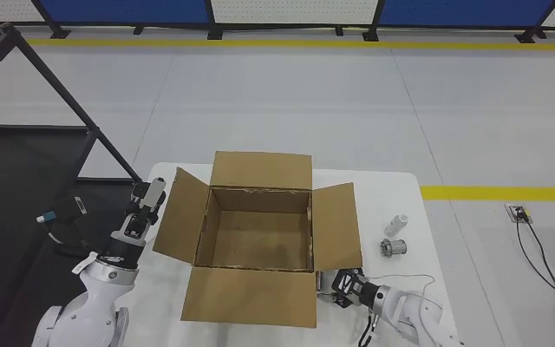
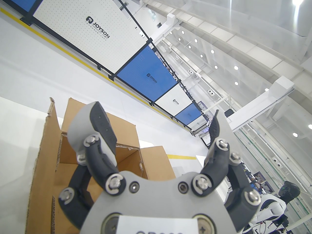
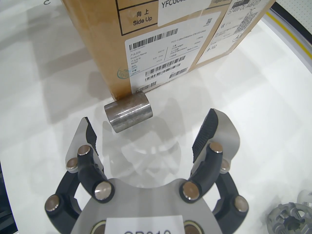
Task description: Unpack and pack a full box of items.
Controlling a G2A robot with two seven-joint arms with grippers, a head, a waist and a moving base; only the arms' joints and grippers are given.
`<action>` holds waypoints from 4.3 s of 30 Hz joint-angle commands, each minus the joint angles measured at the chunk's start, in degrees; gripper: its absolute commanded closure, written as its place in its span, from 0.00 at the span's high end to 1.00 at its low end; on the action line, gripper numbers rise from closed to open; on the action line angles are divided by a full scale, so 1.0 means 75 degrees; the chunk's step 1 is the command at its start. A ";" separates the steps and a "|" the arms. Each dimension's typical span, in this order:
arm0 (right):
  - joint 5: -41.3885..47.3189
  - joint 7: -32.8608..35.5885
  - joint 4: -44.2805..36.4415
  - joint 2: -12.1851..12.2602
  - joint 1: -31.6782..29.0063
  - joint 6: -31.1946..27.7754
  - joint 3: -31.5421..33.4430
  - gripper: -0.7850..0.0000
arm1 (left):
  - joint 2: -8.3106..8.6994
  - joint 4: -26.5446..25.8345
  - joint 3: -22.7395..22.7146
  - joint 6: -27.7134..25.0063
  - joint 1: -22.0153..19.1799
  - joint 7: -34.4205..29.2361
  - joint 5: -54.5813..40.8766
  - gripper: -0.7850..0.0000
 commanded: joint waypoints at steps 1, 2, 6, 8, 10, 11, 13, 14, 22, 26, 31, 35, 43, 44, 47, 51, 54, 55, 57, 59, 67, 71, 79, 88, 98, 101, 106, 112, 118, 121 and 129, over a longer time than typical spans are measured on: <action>0.0006 0.0058 -0.0057 0.0002 -0.0008 -0.0001 -0.0018 1.00 | 0.0000 0.0000 0.0000 0.0000 -0.0001 0.0000 -0.0001 1.00; 0.0017 0.0082 -0.0061 0.0003 -0.0011 -0.0001 -0.0025 1.00 | 0.0000 0.0000 0.0000 0.0000 -0.0001 0.0000 -0.0001 1.00; 0.0002 0.0123 -0.0078 0.0011 0.0000 -0.0008 -0.0051 1.00 | 0.0000 0.0000 0.0000 0.0000 -0.0001 0.0000 -0.0001 1.00; -0.0031 0.0126 -0.0081 0.0016 0.0013 -0.0003 -0.0068 1.00 | 0.0000 0.0000 0.0000 0.0000 -0.0001 0.0000 -0.0001 1.00; -0.0054 0.0136 -0.0071 0.0019 0.0041 -0.0001 -0.0077 1.00 | 0.0000 0.0000 0.0000 0.0000 -0.0001 0.0000 -0.0001 1.00; -0.0113 0.0168 -0.0087 0.0022 0.0062 -0.0002 -0.0095 1.00 | 0.0000 0.0000 0.0000 0.0000 -0.0001 0.0000 -0.0001 1.00; -0.0201 0.0216 -0.0111 0.0025 0.0086 -0.0038 -0.0146 1.00 | 0.0000 0.0000 0.0000 0.0000 -0.0001 0.0000 -0.0001 1.00; -0.0238 0.0243 -0.0110 0.0026 0.0102 -0.0048 -0.0169 1.00 | 0.0000 0.0000 0.0000 0.0000 -0.0001 0.0000 -0.0001 1.00; -0.0442 0.0104 0.0098 0.0020 0.0282 0.0036 -0.0301 1.00 | 0.0000 0.0000 0.0000 0.0000 -0.0001 0.0000 -0.0001 1.00; -0.0581 -0.0075 0.0311 0.0011 0.0430 0.0017 -0.0409 1.00 | 0.0000 0.0000 0.0000 0.0000 -0.0001 0.0000 -0.0001 1.00; -0.0652 -0.0139 0.0613 -0.0026 0.0684 -0.0028 -0.0582 1.00 | 0.0000 0.0000 0.0000 0.0000 -0.0001 0.0000 -0.0001 1.00; -0.0678 -0.0282 0.0866 -0.0056 0.0876 -0.0023 -0.0697 1.00 | 0.0000 0.0000 0.0000 0.0000 -0.0001 0.0000 -0.0001 1.00; -0.0643 -0.0459 0.1348 -0.0121 0.1198 -0.0104 -0.0919 0.39 | 0.0000 0.0000 0.0000 0.0000 -0.0001 0.0000 -0.0001 1.00; -0.0643 -0.0479 0.1385 -0.0125 0.1222 -0.0108 -0.0933 0.37 | 0.0000 0.0000 0.0000 0.0000 -0.0001 0.0000 -0.0001 1.00; -0.0656 -0.0551 0.1448 -0.0125 0.1269 -0.0155 -0.0961 0.25 | 0.0000 0.0000 0.0000 0.0000 -0.0001 0.0000 -0.0001 1.00; -0.0674 -0.0756 0.1429 -0.0084 0.1217 -0.0173 -0.0885 0.10 | 0.0000 0.0000 0.0000 0.0000 -0.0001 0.0000 -0.0001 1.00; -0.0700 -0.1015 0.1305 -0.0012 0.1053 -0.0144 -0.0712 0.05 | 0.0000 0.0000 0.0000 0.0000 -0.0001 0.0000 -0.0001 1.00; -0.0722 -0.1106 0.1234 0.0020 0.0976 -0.0129 -0.0636 0.04 | 0.0000 0.0000 0.0000 0.0000 -0.0001 0.0000 -0.0001 1.00; -0.0771 -0.1247 0.1068 0.0090 0.0797 -0.0080 -0.0459 0.02 | 0.0000 0.0000 0.0000 0.0000 -0.0001 0.0000 -0.0001 1.00; -0.0809 -0.1380 0.0851 0.0161 0.0600 -0.0104 -0.0290 0.01 | 0.0000 0.0000 0.0000 0.0000 -0.0001 0.0000 -0.0001 1.00; -0.0770 -0.1272 0.0273 0.0321 0.0099 -0.0041 0.0168 0.00 | 0.0000 0.0000 0.0000 0.0000 -0.0001 0.0000 -0.0001 1.00; -0.0697 -0.1206 0.0059 0.0367 -0.0072 0.0010 0.0318 0.00 | 0.0000 0.0000 0.0000 0.0000 -0.0001 0.0000 -0.0001 1.00; -0.0508 -0.1104 -0.0365 0.0338 -0.0170 -0.0019 0.0104 0.25 | 0.0000 -0.0005 -0.0007 -0.0082 0.0098 -0.0003 0.0167 1.00; -0.0061 -0.0797 -0.0744 0.0290 -0.0218 0.0268 0.0040 0.17 | 0.0027 0.0090 -0.0156 -0.0171 0.0178 -0.0356 0.0355 1.00; -0.0285 -0.0558 -0.1308 0.0470 -0.0574 -0.0004 0.0614 0.78 | 0.0066 0.0042 -0.0088 -0.0552 0.0032 -0.1119 0.0035 1.00; -0.0251 -0.0492 -0.1424 0.0543 -0.0664 -0.0164 0.0920 1.00 | 0.0066 0.0042 -0.0088 -0.0552 0.0032 -0.1119 0.0035 1.00; -0.0046 -0.0370 -0.1265 0.0632 -0.0583 -0.0528 0.1340 1.00 | 0.0066 0.0042 -0.0088 -0.0552 0.0032 -0.1119 0.0035 1.00; -0.0046 -0.0370 -0.1265 0.0632 -0.0583 -0.0528 0.1340 1.00 | 0.0066 0.0042 -0.0088 -0.0552 0.0032 -0.1119 0.0035 1.00; -0.0046 -0.0370 -0.1265 0.0632 -0.0583 -0.0528 0.1340 1.00 | 0.0066 0.0042 -0.0088 -0.0552 0.0032 -0.1119 0.0035 1.00; -0.0046 -0.0370 -0.1265 0.0632 -0.0583 -0.0528 0.1340 1.00 | 0.0066 0.0042 -0.0088 -0.0552 0.0032 -0.1119 0.0035 1.00; -0.0006 -0.0056 -0.1370 0.0609 -0.0502 -0.0353 0.1222 1.00 | 0.0089 0.0190 -0.0038 -0.0364 -0.0404 -0.1443 -0.0039 1.00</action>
